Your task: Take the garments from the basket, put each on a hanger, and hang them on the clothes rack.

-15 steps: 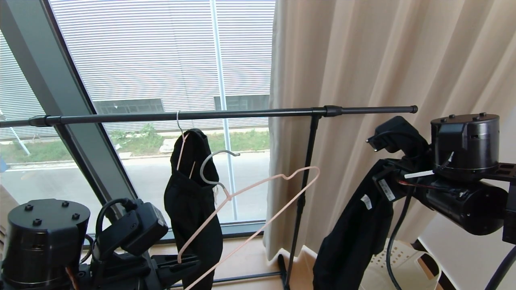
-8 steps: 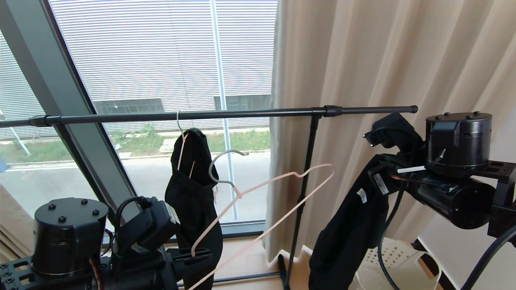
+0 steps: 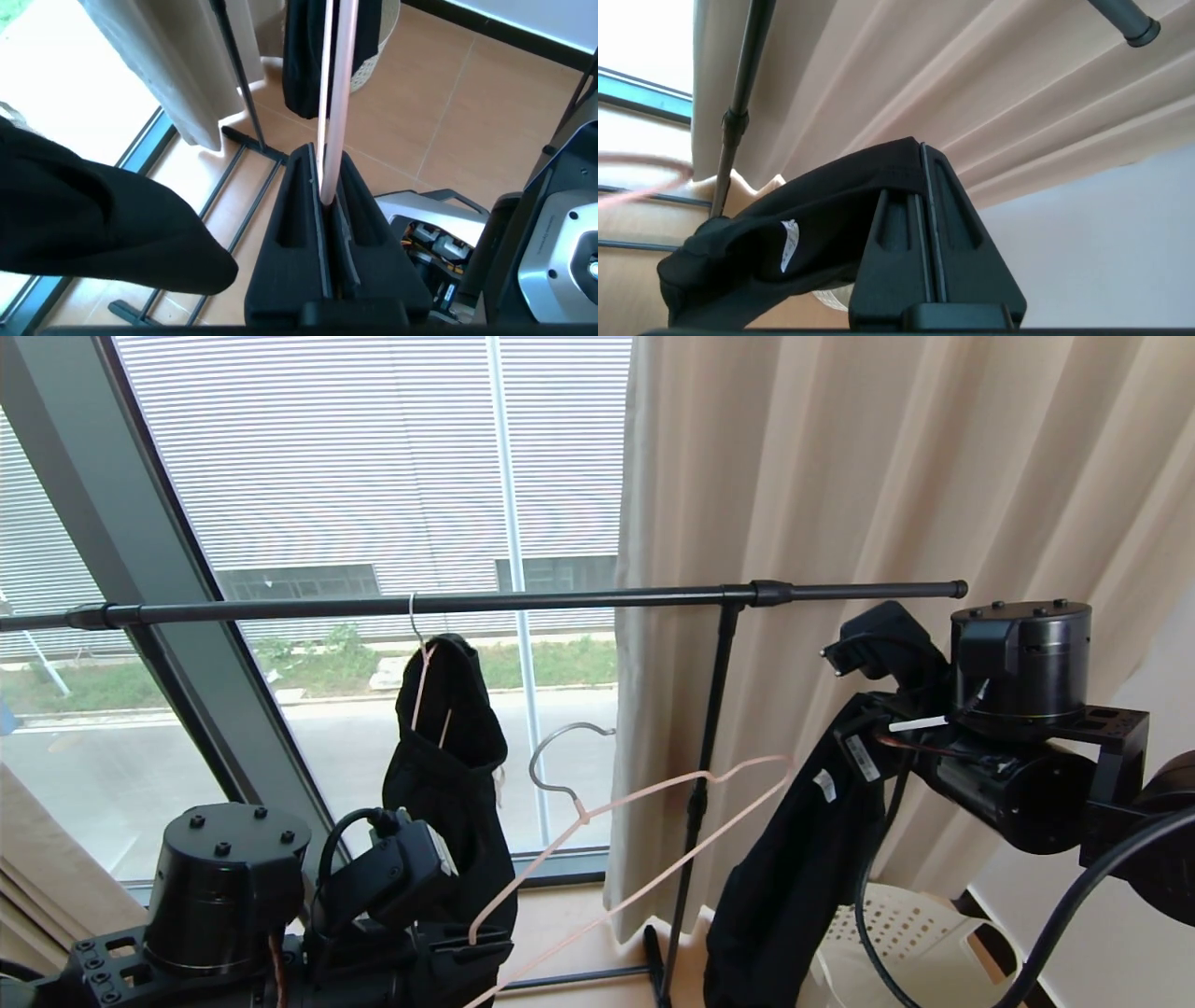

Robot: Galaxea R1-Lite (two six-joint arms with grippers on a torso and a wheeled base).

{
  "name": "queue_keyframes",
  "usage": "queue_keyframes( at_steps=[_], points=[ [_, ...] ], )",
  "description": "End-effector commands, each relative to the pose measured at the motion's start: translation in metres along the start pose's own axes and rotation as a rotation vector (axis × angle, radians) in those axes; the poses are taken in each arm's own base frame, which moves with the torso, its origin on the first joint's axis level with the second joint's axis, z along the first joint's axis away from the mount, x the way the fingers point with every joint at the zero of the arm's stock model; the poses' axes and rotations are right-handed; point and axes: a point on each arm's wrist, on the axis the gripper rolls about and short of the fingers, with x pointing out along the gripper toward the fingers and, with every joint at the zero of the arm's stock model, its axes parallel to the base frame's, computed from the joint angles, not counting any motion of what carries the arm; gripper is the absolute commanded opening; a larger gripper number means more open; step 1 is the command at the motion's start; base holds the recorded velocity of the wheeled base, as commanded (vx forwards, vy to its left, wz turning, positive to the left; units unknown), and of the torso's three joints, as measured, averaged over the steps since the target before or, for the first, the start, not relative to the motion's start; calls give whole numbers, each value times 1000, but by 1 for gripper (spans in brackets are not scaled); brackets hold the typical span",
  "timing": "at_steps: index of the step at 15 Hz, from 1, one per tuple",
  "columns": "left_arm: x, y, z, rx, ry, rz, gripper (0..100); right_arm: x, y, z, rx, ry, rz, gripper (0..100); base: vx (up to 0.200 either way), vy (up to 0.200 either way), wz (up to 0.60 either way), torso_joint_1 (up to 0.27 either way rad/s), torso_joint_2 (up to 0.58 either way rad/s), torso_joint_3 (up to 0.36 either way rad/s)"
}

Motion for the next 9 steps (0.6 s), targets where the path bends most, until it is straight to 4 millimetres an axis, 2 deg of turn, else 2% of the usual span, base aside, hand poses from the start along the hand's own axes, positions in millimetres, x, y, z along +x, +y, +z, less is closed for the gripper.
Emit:
queue_keyframes(
  at_steps=[1,9],
  points=[
    [7,-1,-3,-4,27,-18,0,3,2,-1,-2,1,-1,0,0,0,0,0,0,0],
    [8,-2,-2,-6,23,-24,0,15,13,-3,-2,7,-25,0,0,0,0,0,0,0]
  ],
)
